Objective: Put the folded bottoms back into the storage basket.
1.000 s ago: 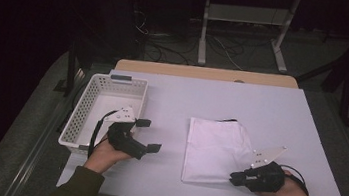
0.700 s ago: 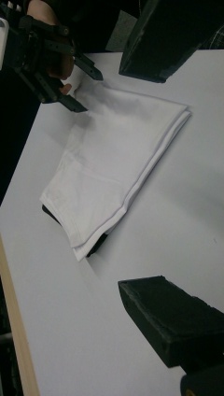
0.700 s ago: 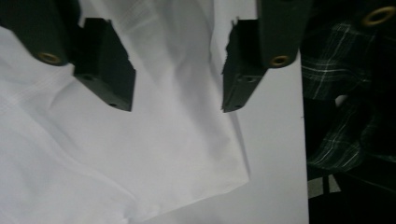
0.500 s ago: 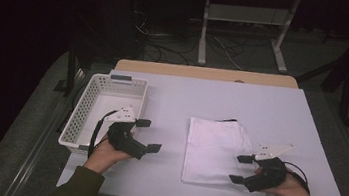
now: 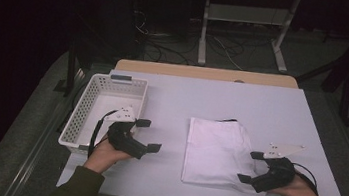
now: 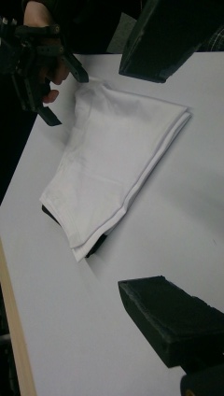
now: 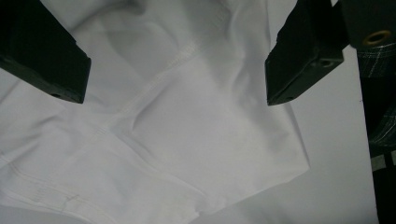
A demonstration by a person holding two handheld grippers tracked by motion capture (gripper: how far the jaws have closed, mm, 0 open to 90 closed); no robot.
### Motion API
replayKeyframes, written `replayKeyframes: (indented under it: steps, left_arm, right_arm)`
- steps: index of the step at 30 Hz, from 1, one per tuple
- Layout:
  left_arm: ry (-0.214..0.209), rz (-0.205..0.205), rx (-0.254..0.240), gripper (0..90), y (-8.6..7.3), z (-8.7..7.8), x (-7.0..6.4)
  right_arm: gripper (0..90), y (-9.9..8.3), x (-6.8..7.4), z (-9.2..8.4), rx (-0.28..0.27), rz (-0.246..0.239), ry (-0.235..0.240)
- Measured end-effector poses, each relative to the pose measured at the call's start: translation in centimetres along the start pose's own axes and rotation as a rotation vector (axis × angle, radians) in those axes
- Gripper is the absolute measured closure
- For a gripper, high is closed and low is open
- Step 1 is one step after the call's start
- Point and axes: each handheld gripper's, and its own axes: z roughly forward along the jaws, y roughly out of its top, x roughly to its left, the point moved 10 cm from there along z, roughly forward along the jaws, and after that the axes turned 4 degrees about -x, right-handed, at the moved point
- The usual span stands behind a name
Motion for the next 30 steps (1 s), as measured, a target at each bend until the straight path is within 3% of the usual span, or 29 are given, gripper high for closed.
replayKeyframes:
  steps: [10, 18, 24, 30]
  left_arm:
    - [0.008, 0.002, 0.001, 0.0, 0.0, 0.0, 0.0]
    - [0.018, -0.011, -0.002, 0.0, 0.1, 0.0, 0.2]
    - [0.027, -0.004, 0.018, 0.0, 0.1, 0.1, 0.1]
    - [0.032, -0.003, 0.004, 0.0, 0.7, -0.1, -0.2]
  right_arm:
    - [2.6, -1.1, -1.0, -1.7, -0.035, 0.036, -0.051]
    - [0.4, -2.1, -1.4, -2.1, -0.029, 0.082, -0.058]
    - [0.0, -2.0, -1.1, -2.0, -0.029, 0.068, -0.05]
    - [0.0, -1.9, -1.2, -2.0, -0.039, 0.069, -0.051]
